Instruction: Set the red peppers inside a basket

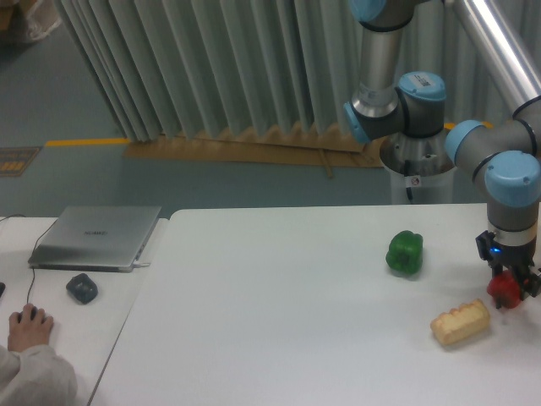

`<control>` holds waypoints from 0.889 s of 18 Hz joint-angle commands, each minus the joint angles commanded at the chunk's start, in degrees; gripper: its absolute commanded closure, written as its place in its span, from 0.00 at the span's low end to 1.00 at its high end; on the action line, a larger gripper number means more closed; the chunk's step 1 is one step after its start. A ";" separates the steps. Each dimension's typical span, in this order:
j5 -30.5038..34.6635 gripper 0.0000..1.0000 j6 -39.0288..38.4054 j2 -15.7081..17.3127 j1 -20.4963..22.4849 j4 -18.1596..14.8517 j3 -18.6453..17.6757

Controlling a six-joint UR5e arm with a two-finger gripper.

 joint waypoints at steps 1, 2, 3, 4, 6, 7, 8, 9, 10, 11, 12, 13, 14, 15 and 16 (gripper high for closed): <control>-0.09 0.61 1.31 0.71 0.26 -1.76 1.23; -0.09 0.62 2.81 0.80 0.53 -4.04 2.64; 0.00 0.62 6.39 0.89 1.49 -6.24 4.22; -0.09 0.62 10.25 0.89 2.37 -6.52 4.84; -0.09 0.62 19.12 2.11 5.69 -6.52 5.37; -0.09 0.62 21.60 2.64 7.02 -6.52 5.37; -0.17 0.62 24.33 2.65 8.60 -6.52 5.46; -0.26 0.62 26.27 2.65 9.66 -6.52 5.46; -0.35 0.62 28.55 2.65 10.45 -6.52 5.46; -0.35 0.62 31.10 2.74 11.42 -6.44 5.46; -0.53 0.62 35.39 2.65 12.73 -6.43 5.64; -0.61 0.61 38.82 2.65 13.96 -6.35 5.73; -0.62 0.61 42.08 2.65 15.11 -6.17 5.81; -0.62 0.61 44.89 2.65 16.34 -6.00 5.81; -1.14 0.59 49.18 2.30 17.83 -5.73 5.90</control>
